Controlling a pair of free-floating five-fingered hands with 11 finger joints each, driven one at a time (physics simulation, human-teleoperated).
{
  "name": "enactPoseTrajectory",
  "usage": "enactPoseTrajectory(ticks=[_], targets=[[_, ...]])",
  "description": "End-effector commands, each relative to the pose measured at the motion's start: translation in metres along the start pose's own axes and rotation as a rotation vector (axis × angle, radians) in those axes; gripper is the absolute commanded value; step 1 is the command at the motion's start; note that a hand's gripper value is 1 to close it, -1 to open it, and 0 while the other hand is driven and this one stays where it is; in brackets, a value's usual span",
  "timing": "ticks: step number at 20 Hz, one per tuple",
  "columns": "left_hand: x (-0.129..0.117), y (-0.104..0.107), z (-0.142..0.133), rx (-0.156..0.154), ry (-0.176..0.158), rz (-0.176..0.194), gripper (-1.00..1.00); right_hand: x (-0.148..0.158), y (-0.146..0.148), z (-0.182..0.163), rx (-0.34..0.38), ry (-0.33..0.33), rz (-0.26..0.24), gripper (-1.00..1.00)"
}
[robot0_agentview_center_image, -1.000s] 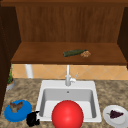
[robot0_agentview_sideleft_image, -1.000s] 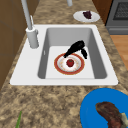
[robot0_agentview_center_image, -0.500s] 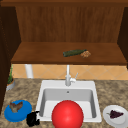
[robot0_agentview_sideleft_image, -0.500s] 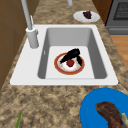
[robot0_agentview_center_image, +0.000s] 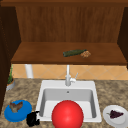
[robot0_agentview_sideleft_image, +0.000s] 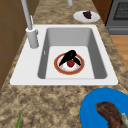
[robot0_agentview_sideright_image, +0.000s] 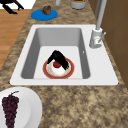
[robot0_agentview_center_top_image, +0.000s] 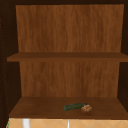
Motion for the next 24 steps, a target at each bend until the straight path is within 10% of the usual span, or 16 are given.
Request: enactPoseTrajectory(ticks=[1, 2, 11, 24], targets=[[0.0, 0.0, 0.0, 0.0, 0.0, 0.0, 0.0, 0.007, 0.016, -0.011, -0.012, 0.032, 0.04, -1.0], [0.0, 0.0, 0.0, 0.0, 0.0, 0.0, 0.0, 0.012, 0.025, -0.009, -0.026, 0.043, 0.059, 1.0], [0.0, 0.0, 0.0, 0.0, 0.0, 0.0, 0.0, 0.014, 0.002, -0.006, -0.253, 0.063, -0.021, 1.0], [0.0, 0.0, 0.0, 0.0, 0.0, 0.0, 0.0, 0.01, -0.035, 0.037, -0.274, 0.058, -0.006, 1.0]])
